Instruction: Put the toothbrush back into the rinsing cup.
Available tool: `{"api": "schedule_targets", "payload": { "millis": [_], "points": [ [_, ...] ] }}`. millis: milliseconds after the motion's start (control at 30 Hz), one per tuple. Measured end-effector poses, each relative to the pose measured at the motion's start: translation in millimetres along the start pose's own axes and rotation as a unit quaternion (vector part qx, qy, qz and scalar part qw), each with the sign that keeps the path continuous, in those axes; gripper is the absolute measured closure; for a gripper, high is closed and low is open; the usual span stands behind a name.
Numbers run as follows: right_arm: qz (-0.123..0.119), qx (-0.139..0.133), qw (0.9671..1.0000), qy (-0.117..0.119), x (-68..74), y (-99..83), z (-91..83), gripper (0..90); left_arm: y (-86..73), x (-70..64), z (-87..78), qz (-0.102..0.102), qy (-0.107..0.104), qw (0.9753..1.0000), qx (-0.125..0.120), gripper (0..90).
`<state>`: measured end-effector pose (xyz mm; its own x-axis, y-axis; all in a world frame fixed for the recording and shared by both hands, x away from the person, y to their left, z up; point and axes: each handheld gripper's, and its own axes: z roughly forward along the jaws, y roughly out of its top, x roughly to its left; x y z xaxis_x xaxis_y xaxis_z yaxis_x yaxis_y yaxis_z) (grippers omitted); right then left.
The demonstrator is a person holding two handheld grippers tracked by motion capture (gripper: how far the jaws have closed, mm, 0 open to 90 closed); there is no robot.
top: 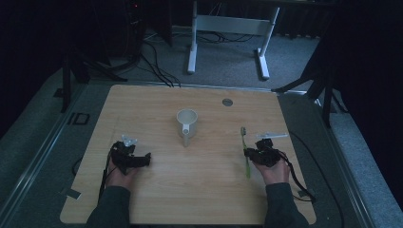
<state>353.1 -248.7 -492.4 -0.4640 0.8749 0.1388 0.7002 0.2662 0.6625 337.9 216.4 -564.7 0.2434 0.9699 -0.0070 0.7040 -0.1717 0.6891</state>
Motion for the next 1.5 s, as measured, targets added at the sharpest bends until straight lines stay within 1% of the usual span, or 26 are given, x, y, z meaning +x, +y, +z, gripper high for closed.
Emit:
{"api": "schedule_targets", "payload": {
  "millis": [233,400,467,500,533,633,700,800,933,1100,1333,1500],
  "points": [
    [-0.001,-0.047,0.9988,0.009,3.7,1.8,-8.6,81.1,0.0,0.0,0.0,0.000,0.000,1.0000,0.000,3.4],
    [-0.002,-0.067,0.9975,0.022,5.0,3.2,-13.7,81.1,0.0,0.0,0.0,0.000,0.000,1.0000,0.000,3.4],
    [-0.006,-0.075,0.9968,0.024,5.9,3.6,-15.1,81.1,0.0,0.0,0.0,0.000,0.000,1.0000,0.000,3.4],
    [-0.010,-0.084,0.9961,0.024,7.7,4.0,-16.4,81.1,0.0,0.0,0.0,0.000,0.000,1.0000,0.000,3.4],
    [-0.010,-0.084,0.9961,0.024,7.7,4.0,-16.4,81.1,0.0,0.0,0.0,0.000,0.000,1.0000,0.000,3.4],
    [-0.017,-0.098,0.9947,0.027,9.8,4.9,-18.4,81.1,0.0,0.0,0.0,0.000,0.000,1.0000,0.000,3.4],
    [-0.017,-0.108,0.9936,0.028,11.3,5.7,-19.7,81.2,0.0,0.0,0.0,0.000,0.000,1.0000,0.000,3.4],
    [-0.020,-0.116,0.9926,0.030,13.2,7.3,-21.1,81.1,0.0,0.0,0.0,0.000,0.000,1.0000,0.000,3.4],
    [-0.019,-0.125,0.9912,0.038,15.0,9.1,-22.3,81.1,0.0,0.0,0.0,0.000,0.000,1.0000,0.000,3.4],
    [-0.021,-0.135,0.9898,0.040,18.1,10.7,-23.3,81.1,0.0,0.0,0.0,0.000,0.000,1.0000,0.000,3.4],
    [-0.025,-0.154,0.9866,0.046,22.8,14.1,-27.9,81.1,0.0,0.0,0.0,0.000,0.000,1.0000,0.000,3.4],
    [-0.028,-0.160,0.9855,0.050,25.8,17.1,-29.8,81.1,0.0,-0.1,0.0,0.000,0.000,1.0000,0.000,3.4]
  ]
}}
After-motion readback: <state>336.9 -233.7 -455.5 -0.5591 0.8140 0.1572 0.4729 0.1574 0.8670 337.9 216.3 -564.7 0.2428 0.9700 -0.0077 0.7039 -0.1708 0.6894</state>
